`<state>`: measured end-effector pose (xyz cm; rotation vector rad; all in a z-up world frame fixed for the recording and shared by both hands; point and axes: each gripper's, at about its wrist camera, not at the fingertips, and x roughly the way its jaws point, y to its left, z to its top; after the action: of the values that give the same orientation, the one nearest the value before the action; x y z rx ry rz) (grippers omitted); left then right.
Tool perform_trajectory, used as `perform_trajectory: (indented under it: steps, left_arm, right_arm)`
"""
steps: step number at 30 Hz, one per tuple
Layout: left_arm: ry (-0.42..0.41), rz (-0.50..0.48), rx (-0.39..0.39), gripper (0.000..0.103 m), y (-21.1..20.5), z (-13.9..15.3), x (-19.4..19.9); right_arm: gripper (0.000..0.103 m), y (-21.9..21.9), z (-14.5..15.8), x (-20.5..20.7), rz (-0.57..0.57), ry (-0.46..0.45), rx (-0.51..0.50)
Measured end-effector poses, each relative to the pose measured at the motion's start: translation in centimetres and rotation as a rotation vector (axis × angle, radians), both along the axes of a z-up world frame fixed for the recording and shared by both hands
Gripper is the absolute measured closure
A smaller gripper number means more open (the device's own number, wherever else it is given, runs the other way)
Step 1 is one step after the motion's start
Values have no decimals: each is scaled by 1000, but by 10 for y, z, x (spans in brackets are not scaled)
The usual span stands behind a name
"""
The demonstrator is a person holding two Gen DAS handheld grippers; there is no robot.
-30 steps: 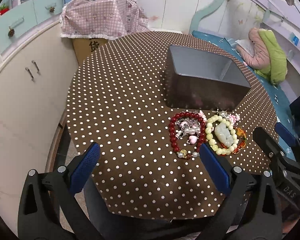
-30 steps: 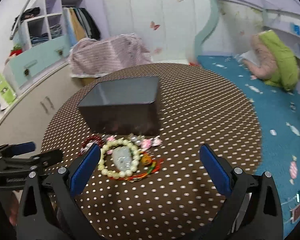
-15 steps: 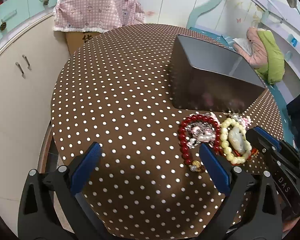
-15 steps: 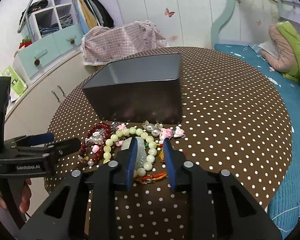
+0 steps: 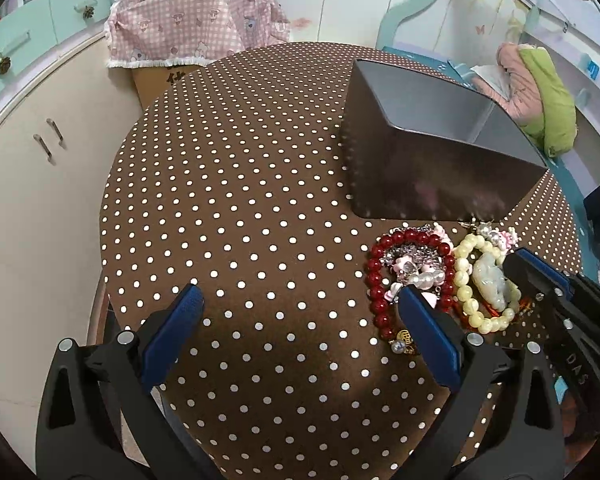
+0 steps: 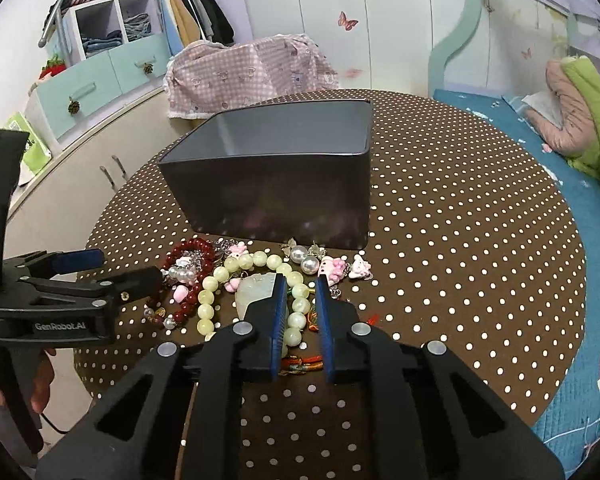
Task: Organize jewelry
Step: 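Lower the right tool onto the cream bead bracelet and close on it, then close the left tool on the red bead bracelet while the right tool holds the cream bracelet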
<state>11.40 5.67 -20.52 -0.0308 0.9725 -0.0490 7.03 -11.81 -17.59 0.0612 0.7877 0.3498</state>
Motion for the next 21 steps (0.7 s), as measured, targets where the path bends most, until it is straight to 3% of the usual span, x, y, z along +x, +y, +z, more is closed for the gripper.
perform_trajectory:
  steps: [17,21]
  left_arm:
    - [-21,-25,-23,5,-6,5,-8]
    - [5,-28,-12,8,-11,-2,-6]
  right_arm:
    - [97,-5,-1,-2,20,-3,-46]
    - [99,-6,0,-2,16,6,-49]
